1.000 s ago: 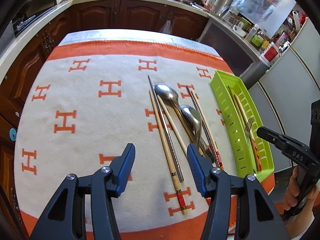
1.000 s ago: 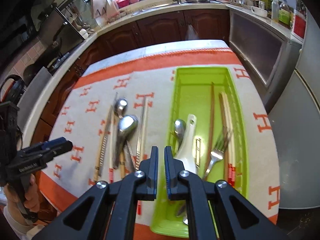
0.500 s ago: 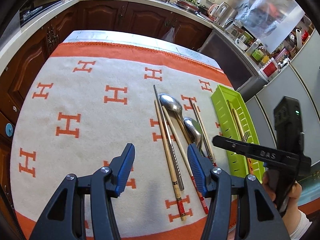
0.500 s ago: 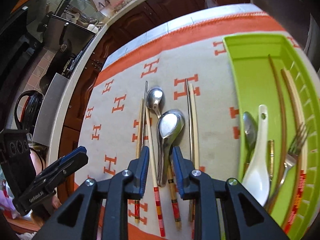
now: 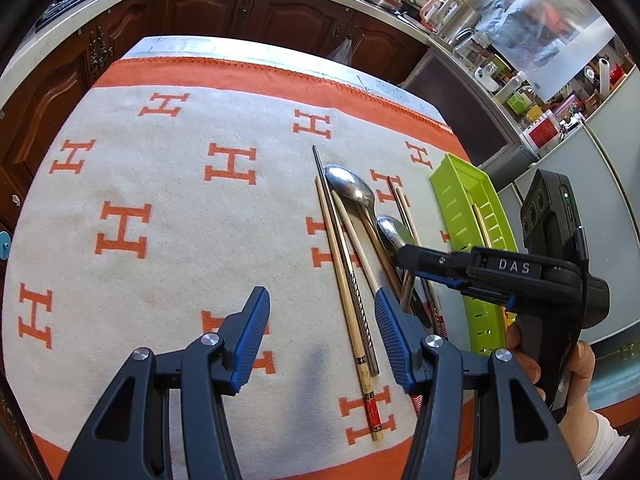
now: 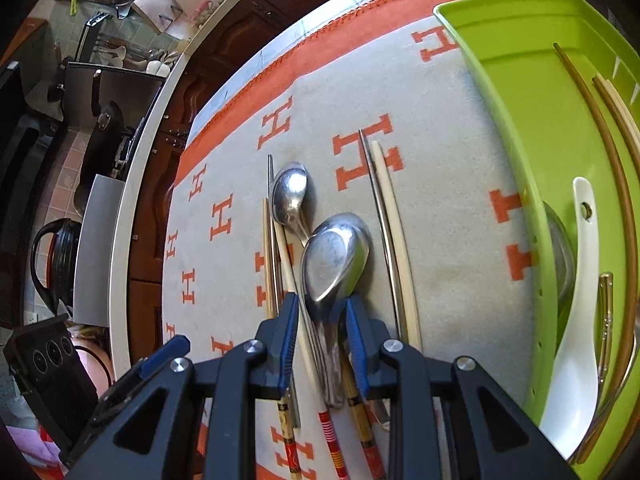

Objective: Organize utensils
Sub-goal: 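Lower the right tool onto a large metal spoon and close its fingers, then grasp another metal spoon by its handle with the left tool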

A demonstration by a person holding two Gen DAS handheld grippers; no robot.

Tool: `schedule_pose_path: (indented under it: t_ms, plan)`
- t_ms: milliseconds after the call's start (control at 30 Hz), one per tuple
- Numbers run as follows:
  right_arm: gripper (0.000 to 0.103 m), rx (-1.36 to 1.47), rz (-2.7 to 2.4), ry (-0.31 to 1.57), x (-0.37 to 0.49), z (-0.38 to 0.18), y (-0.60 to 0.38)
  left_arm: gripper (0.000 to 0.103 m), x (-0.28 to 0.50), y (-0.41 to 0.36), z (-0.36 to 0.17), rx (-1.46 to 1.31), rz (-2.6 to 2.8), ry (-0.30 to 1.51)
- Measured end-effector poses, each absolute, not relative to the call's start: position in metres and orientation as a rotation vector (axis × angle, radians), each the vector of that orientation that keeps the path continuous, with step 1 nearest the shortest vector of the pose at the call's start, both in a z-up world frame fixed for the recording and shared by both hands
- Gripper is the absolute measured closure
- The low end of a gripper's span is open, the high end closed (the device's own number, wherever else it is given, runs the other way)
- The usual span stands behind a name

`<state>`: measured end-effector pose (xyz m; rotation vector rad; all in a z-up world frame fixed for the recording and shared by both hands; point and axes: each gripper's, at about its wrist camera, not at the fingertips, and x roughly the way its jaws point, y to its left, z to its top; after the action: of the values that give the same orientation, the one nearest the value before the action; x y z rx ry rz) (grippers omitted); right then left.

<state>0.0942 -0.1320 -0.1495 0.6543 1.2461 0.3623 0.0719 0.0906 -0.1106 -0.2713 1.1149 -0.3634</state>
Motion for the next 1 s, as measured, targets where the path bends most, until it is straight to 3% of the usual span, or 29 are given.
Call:
schedule_pose_path:
  t_ms: [233, 300, 367, 600, 667, 800, 1000]
  plan:
    - [0.081, 0.633, 0.359, 1.187, 0.095, -0.144, -0.132, 0.050, 0.076, 0.086, -0.113, -0.278, -0.377, 1.125]
    - [0.097, 0.614, 0.371, 1.173, 0.095, -0.141, -0.130, 0.050, 0.077, 0.082, -0.113, -0.279, -0.391, 1.123]
    - [0.102, 0.597, 0.382, 1.159, 0.094, -0.139, -0.129, 0.050, 0.082, 0.077, -0.113, -0.276, -0.410, 1.123]
    - [0.102, 0.501, 0.428, 1.092, 0.086, -0.117, -0.127, 0.050, 0.122, 0.053, -0.115, -0.376, -0.491, 1.140]
    - [0.102, 0.497, 0.433, 1.072, 0.082, -0.109, -0.131, 0.052, 0.135, 0.046, -0.119, -0.428, -0.509, 1.154]
    - [0.102, 0.521, 0.427, 1.043, 0.076, -0.100, -0.146, 0.075, 0.159, 0.032, -0.134, -0.547, -0.531, 1.207]
    - [0.102, 0.558, 0.424, 1.010, 0.064, -0.090, -0.170, 0.077, 0.174, 0.016, -0.157, -0.617, -0.457, 1.272]
